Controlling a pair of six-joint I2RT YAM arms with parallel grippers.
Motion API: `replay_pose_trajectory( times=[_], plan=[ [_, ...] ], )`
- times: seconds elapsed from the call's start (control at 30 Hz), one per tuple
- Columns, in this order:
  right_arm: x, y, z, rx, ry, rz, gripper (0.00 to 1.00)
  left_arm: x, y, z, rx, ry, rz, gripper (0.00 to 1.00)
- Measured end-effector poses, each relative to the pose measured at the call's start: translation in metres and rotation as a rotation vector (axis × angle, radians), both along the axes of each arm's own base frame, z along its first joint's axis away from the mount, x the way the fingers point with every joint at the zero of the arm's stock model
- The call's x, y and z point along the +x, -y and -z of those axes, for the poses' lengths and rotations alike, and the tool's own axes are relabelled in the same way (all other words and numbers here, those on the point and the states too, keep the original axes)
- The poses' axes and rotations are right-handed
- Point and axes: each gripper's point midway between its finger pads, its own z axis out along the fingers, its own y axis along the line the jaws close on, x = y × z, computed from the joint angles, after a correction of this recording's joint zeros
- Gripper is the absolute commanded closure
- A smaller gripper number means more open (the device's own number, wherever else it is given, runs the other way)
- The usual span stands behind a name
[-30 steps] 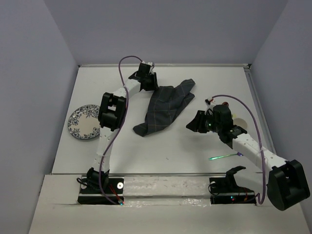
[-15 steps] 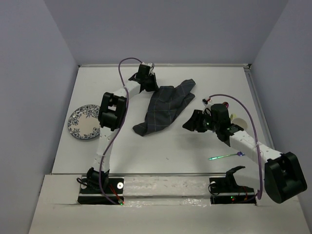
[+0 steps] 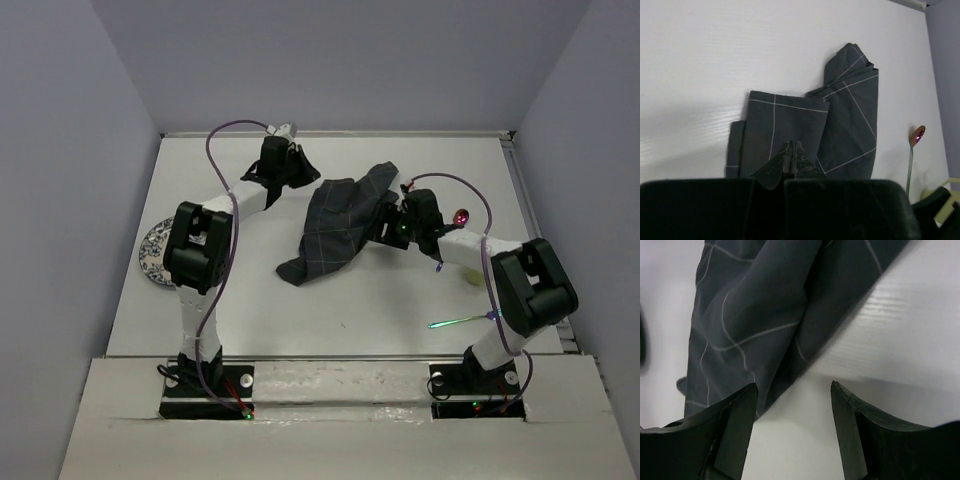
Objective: Set the dinner table for one person
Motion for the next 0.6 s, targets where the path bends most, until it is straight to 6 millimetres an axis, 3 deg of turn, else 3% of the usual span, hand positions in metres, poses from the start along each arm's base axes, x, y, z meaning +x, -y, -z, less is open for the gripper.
replay_pose_trajectory(
  times=[0.1,0.23,0.27,0.33,0.5,0.6],
  plan=[
    [0.015,-0.001,0.01,-0.019,-0.016,0.028,0.37,-0.008,-0.003,-0.017,-0.039,0.051,-0.017,1.0],
    [0.031,-0.003,0.022,-0.037,-0.031,0.053,0.39,-0.017,-0.014,-0.009,-0.05,0.043,-0.042,1.0],
    [0.033,-0.003,0.023,-0.04,-0.032,0.058,0.39,-0.018,-0.016,-0.007,-0.048,0.036,-0.044,0.86],
    [0.034,-0.003,0.026,-0.043,-0.036,0.064,0.42,-0.016,-0.019,0.0,-0.038,0.014,-0.045,0.72],
    [0.035,-0.002,0.026,-0.047,-0.034,0.072,0.43,0.017,-0.012,-0.006,-0.002,0.045,-0.021,0.62],
    [0.035,-0.001,0.026,-0.048,-0.034,0.073,0.43,0.035,-0.006,0.0,0.038,0.049,0.0,0.57]
  ],
)
